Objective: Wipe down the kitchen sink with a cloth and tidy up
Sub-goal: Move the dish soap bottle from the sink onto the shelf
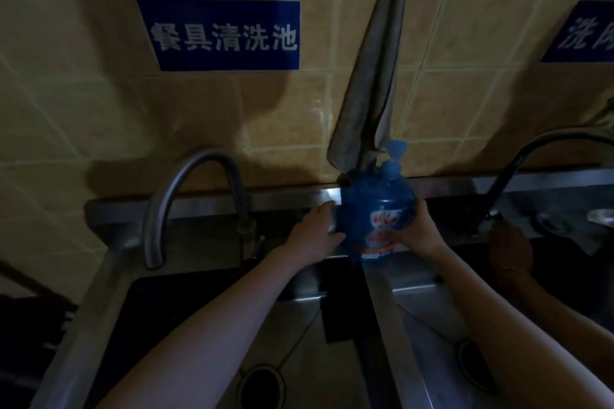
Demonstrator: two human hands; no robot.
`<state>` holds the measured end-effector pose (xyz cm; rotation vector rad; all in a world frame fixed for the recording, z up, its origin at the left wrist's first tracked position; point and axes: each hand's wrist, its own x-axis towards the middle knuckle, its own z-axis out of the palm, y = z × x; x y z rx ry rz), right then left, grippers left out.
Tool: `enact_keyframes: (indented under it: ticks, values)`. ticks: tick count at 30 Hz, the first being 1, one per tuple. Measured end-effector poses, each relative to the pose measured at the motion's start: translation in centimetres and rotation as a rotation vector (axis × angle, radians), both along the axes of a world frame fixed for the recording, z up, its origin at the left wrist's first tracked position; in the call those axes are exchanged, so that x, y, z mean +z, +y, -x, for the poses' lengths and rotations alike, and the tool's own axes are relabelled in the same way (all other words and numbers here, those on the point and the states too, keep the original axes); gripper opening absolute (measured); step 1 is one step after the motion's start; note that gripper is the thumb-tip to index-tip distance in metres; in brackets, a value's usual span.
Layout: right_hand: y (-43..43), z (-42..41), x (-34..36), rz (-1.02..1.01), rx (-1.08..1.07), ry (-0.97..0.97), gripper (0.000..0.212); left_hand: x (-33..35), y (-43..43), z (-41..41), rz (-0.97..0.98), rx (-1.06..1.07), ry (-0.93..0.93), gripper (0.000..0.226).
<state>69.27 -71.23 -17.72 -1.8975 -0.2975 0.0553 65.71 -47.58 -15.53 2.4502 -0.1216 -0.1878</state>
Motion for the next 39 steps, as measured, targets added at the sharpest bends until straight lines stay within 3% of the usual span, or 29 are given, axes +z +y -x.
enact_keyframes:
  ticks: [3,9,13,17,25,31,35,39]
  values:
    - [0.1,-1.3,-0.1,0.006,0.175,-0.046,0.083,-1.2,-0.8,-2.1,0.046,0.004,0.034,0.079]
    - [-0.8,-4.0,-1.5,0.003,0.197,0.093,0.079,-1.7,-2.2,-4.9,0.155,-0.077,0.008,0.084]
    - [-1.3,-6.0,-3.0,0.069,0.226,0.189,0.058,-2.0,-3.4,-5.9,0.215,-0.122,-0.003,0.081]
    - [-1.7,-6.3,-3.0,0.024,0.214,0.208,0.076,-2.5,-4.4,-6.4,0.280,-0.127,-0.005,0.093]
    - [-0.7,-5.1,-3.0,-0.153,0.171,0.244,0.083,-2.8,-3.6,-5.9,0.428,-0.070,0.026,0.099]
    - [1.4,-2.5,-1.7,-0.170,0.071,0.153,0.095,-2.0,-1.9,-3.8,0.452,-0.066,0.021,0.103]
    - [2.2,-0.7,-0.1,-0.135,0.098,0.087,0.089,-0.9,-0.4,-1.9,0.428,-0.036,-0.012,0.100]
    - [3.6,1.5,1.9,-0.097,0.134,0.113,0.103,0.8,0.9,0.7,0.437,-0.016,-0.071,0.096]
